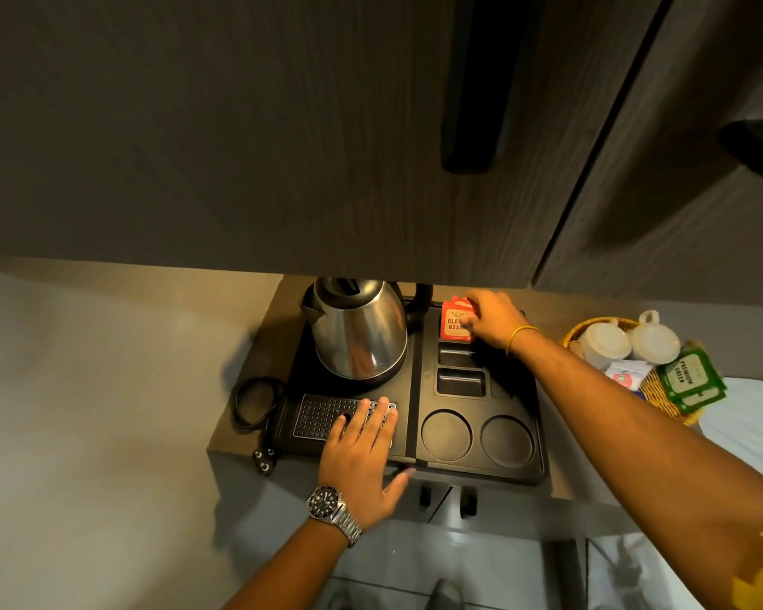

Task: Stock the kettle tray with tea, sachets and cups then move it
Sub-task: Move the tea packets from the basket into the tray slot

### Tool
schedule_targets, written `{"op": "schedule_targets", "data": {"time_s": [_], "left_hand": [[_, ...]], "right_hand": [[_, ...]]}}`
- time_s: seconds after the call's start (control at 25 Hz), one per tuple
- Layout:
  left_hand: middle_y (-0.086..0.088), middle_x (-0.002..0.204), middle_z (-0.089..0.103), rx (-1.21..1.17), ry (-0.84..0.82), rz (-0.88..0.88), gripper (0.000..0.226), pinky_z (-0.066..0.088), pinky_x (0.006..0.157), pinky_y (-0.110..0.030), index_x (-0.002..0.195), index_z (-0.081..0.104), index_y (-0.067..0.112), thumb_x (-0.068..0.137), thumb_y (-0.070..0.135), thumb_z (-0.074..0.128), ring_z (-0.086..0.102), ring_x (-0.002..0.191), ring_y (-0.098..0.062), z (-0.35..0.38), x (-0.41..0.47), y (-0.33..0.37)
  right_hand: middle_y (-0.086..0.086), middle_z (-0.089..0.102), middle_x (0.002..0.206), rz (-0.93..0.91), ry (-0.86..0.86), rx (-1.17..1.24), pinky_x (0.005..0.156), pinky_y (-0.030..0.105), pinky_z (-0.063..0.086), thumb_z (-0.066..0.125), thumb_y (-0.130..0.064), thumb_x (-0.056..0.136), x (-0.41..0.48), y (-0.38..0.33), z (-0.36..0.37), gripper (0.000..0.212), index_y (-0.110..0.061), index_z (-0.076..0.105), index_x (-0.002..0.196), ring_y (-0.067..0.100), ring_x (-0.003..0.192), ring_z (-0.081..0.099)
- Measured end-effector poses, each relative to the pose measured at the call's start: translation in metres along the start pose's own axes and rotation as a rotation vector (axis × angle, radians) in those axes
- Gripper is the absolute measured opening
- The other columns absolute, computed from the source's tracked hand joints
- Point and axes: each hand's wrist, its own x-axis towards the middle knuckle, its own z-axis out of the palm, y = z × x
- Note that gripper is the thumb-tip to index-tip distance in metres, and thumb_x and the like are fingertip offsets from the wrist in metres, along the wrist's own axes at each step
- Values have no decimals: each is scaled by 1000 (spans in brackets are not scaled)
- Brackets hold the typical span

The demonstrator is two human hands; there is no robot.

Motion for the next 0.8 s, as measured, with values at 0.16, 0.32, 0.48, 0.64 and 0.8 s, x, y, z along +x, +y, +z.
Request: {"op": "schedule_targets", "data": {"time_s": [0.16,0.32,0.48,0.64,0.8], "left_hand": [[-1,167,38,-2,0,1,92,37,119,-53,161,33,25,87,77,49,36,154,-26,1,-1,0],[-1,167,39,4,-24,-4,92,36,118,-53,160,35,24,86,77,49,37,153,-26,-1,0,1],[-2,166,40,6,-29,-8,92,39,117,-53,159,38,23,86,77,51,38,153,-27,-5,-1,2],[-3,166,39,11,5,-1,92,41,116,-56,158,40,20,85,74,54,39,152,-28,-5,-4,-1],[-6,165,40,43,41,19,94,41,115,-59,157,42,18,83,73,54,41,151,-31,0,-3,-5]], "right_hand": [[14,66,132,-67,-137,-87,102,50,52,62,-15,94,4,-1,-3,46,-16,56,140,32,122,62],[18,67,126,-52,-162,-100,100,48,53,61,-18,92,7,-4,-5,40,-10,58,131,33,115,64],[15,69,122,11,-12,-25,100,47,53,64,-36,92,-11,8,-11,46,-10,61,130,31,113,64],[19,61,132,66,308,6,110,45,41,64,-31,93,-53,55,-34,46,-7,61,131,37,128,51],[21,60,125,329,542,-98,99,47,47,63,-24,91,-111,137,-77,37,-5,64,122,40,117,55]]}}
